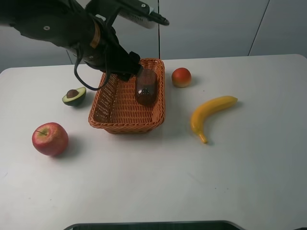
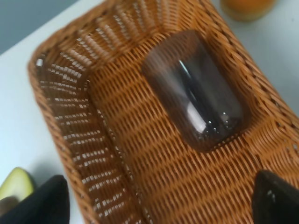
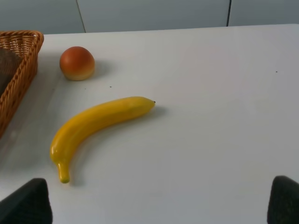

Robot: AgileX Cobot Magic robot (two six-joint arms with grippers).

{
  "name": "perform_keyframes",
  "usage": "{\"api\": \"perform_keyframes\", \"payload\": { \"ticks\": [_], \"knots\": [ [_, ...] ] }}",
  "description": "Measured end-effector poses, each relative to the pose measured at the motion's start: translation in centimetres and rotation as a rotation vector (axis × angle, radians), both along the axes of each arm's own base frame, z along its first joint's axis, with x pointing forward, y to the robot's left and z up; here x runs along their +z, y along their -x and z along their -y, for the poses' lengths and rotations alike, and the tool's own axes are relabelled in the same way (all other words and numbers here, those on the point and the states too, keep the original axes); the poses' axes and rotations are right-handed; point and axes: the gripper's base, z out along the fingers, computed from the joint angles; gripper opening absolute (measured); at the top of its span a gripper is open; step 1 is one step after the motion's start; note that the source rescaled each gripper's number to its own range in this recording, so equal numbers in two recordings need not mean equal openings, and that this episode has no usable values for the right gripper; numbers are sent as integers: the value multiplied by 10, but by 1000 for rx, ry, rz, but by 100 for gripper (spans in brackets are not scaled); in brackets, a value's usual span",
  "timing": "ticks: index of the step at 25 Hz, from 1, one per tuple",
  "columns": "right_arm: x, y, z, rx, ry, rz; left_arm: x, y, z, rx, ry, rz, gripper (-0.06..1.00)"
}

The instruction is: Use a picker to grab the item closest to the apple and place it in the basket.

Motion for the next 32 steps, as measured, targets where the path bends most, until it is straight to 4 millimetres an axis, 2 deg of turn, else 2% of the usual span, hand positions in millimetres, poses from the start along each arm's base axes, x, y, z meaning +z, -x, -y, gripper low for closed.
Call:
{"api": "perform_keyframes", "payload": {
  "ticks": [9, 15, 19, 25, 29, 32],
  "knots": [
    [0, 0, 0, 0, 0, 0, 55, 33, -29, -18, 38, 1, 100],
    [0, 0, 0, 0, 0, 0, 92, 62, -58, -11, 67, 24, 100],
    [0, 0, 0, 0, 0, 0, 109, 76, -83, 19, 48, 33, 100],
    [0, 0, 0, 0, 0, 0, 128, 86, -132, 77, 96, 36, 100],
    [0, 0, 0, 0, 0, 0, 124, 92, -165, 178, 137, 17, 100],
    [0, 0, 0, 0, 0, 0, 118, 101, -181, 245, 161, 12, 100]
  ]
}}
